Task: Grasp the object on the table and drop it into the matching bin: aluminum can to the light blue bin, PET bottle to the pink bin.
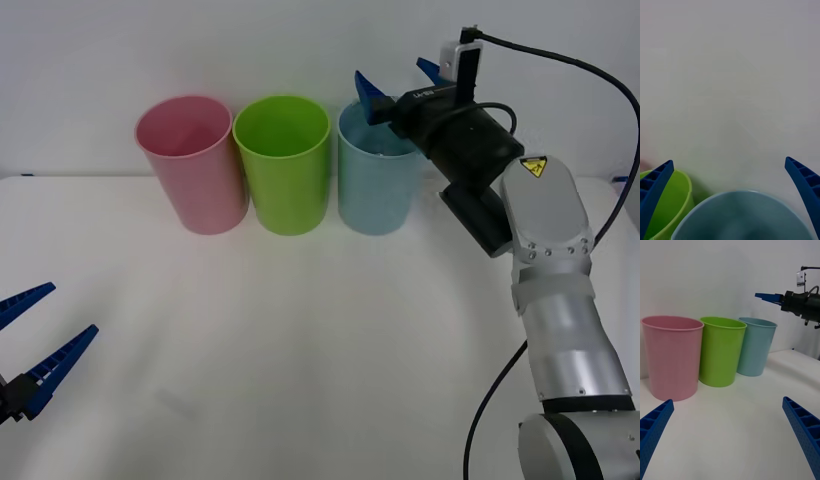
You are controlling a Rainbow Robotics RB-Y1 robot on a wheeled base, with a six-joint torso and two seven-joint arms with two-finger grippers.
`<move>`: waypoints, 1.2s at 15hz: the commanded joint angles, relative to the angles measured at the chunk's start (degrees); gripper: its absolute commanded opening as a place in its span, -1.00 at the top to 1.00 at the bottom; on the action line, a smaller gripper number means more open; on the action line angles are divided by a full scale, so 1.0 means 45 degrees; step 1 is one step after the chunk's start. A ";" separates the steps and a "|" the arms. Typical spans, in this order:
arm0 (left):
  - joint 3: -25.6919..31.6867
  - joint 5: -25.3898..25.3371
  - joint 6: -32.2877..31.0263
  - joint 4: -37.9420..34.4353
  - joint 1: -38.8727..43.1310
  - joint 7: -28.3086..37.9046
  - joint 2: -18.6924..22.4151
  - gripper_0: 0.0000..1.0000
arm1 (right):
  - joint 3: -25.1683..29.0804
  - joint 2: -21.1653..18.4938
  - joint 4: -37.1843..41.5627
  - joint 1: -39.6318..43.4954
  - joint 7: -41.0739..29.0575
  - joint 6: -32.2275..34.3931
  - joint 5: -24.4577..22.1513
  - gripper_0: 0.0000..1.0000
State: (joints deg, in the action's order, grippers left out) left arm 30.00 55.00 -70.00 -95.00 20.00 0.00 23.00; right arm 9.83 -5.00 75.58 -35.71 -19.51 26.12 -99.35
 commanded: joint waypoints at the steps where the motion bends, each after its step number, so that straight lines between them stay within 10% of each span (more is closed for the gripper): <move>1: 0.0000 0.0000 0.0000 0.0000 0.0000 0.0000 0.0000 -1.00 | -0.0113 -0.0080 0.0919 0.0729 -0.0040 0.0270 0.0066 -1.00; 12: 0.0000 0.0000 0.0000 0.0000 0.0000 0.0000 0.0000 -1.00 | -0.1929 -0.3049 0.5900 0.5593 -0.0020 0.0934 0.3171 -1.00; 18: 0.0000 0.0000 0.0000 0.0000 0.0000 0.0000 0.0000 -1.00 | -0.0640 -0.3693 0.7775 0.8386 0.0546 0.3629 0.4187 -1.00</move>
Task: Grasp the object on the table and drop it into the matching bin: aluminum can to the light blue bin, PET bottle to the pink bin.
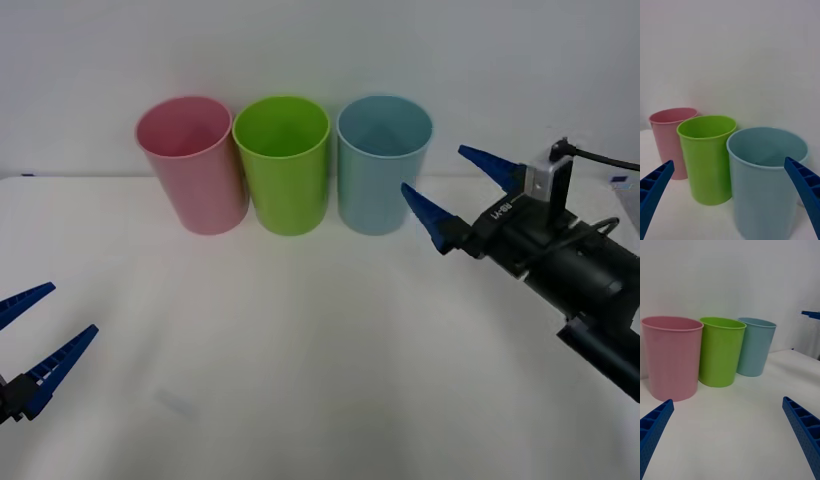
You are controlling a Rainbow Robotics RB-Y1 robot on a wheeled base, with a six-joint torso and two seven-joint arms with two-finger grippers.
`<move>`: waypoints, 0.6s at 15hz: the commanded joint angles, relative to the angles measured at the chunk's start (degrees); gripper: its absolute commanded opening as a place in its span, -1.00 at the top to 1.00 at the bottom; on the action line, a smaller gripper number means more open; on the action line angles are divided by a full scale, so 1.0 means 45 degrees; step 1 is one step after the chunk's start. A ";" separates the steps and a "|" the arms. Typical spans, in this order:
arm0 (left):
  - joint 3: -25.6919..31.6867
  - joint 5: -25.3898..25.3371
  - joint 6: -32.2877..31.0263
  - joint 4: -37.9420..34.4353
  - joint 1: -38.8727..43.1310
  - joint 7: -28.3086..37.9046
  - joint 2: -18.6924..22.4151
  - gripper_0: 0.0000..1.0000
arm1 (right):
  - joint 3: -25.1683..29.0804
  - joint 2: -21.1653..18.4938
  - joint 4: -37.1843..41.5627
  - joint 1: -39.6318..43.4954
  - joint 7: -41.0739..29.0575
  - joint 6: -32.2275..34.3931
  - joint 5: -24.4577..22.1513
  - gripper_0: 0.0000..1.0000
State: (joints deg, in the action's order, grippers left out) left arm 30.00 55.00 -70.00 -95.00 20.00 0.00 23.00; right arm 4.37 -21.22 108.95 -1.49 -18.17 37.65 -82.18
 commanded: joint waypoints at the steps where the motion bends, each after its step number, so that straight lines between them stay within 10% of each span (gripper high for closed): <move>1: 0.0000 0.0000 0.0000 0.0000 0.0000 0.0000 0.0000 -1.00 | 0.0904 -0.0109 0.0495 0.1191 0.0386 0.1594 0.0527 -1.00; 9: 0.0000 0.0000 0.0000 0.0000 0.0000 0.0000 0.0000 -1.00 | 0.3072 -0.0324 0.0769 0.3926 0.3061 0.4309 0.1895 -1.00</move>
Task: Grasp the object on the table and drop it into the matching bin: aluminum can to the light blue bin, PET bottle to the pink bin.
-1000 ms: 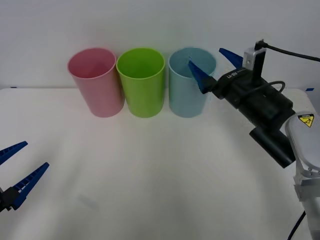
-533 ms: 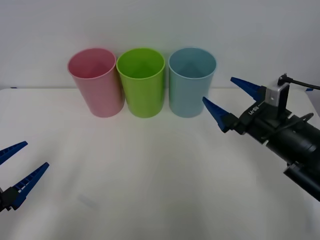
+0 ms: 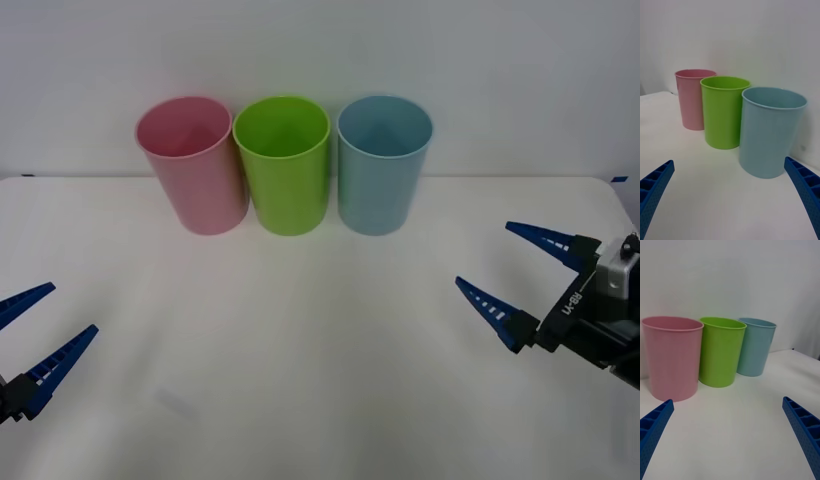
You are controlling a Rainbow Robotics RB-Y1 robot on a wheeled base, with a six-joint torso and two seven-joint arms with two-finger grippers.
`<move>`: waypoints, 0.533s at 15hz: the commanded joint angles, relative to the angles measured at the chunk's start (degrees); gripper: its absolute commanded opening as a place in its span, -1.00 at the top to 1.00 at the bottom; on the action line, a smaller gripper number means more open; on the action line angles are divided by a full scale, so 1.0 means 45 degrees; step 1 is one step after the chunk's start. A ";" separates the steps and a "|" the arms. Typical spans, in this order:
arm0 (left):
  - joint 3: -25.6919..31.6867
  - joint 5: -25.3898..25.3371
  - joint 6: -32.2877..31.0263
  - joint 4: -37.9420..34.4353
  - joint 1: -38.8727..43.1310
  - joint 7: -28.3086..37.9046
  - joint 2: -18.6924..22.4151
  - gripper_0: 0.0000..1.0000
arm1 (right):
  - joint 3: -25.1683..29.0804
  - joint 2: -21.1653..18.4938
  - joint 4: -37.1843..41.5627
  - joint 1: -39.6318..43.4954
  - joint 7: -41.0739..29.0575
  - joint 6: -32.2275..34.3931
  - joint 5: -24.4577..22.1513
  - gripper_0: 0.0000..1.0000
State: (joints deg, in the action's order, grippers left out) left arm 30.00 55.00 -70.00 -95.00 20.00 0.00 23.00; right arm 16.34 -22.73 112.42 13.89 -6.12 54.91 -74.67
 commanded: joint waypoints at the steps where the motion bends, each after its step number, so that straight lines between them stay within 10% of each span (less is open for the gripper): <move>1: 0.0000 0.0000 0.0000 0.0000 -0.0001 0.0000 0.0000 -1.00 | 0.0764 0.0012 -0.0003 0.0858 0.0423 0.0924 0.0402 -1.00; 8: 0.0000 0.0000 0.0000 0.0000 -0.0001 0.0000 0.0000 -1.00 | 0.2541 0.0012 -0.0022 0.3026 0.0775 0.2740 0.1378 -1.00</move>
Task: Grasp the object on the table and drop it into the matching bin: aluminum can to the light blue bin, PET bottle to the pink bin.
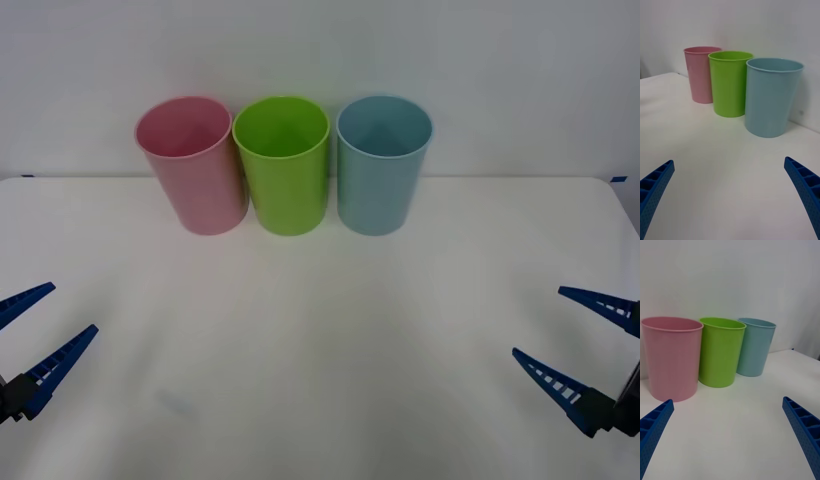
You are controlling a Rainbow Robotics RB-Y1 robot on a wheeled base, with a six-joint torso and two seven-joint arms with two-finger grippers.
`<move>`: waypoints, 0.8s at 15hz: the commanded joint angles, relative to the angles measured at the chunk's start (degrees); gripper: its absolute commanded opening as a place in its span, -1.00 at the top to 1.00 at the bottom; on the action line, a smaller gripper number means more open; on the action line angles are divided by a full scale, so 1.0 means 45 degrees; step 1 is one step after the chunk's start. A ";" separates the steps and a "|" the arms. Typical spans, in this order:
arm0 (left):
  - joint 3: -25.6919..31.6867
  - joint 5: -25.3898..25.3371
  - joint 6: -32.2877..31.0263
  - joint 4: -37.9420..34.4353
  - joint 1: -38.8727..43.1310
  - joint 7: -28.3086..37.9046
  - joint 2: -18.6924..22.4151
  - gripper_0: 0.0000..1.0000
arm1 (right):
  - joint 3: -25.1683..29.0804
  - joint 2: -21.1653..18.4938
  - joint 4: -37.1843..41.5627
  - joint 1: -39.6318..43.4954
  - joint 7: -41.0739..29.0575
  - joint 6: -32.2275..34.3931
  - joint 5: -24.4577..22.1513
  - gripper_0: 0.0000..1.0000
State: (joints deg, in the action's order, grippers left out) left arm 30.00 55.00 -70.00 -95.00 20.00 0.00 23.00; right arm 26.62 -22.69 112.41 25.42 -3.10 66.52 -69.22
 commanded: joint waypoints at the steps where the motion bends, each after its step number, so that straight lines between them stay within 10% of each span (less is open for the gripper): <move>1: 0.0000 0.0000 0.0000 0.0000 0.0001 0.0000 0.0000 -1.00 | 0.0354 0.0003 0.0001 0.0680 0.0161 0.0159 0.0227 -1.00; 12: 0.0000 0.0000 0.0000 0.0000 0.0001 0.0000 0.0000 -1.00 | 0.0744 0.0003 -0.0018 0.2281 0.0395 -0.0075 0.0461 -1.00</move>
State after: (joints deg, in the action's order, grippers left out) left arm 30.00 55.00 -70.00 -95.00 20.00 0.00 23.00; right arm 30.12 -22.68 112.34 35.61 -1.33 66.14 -67.12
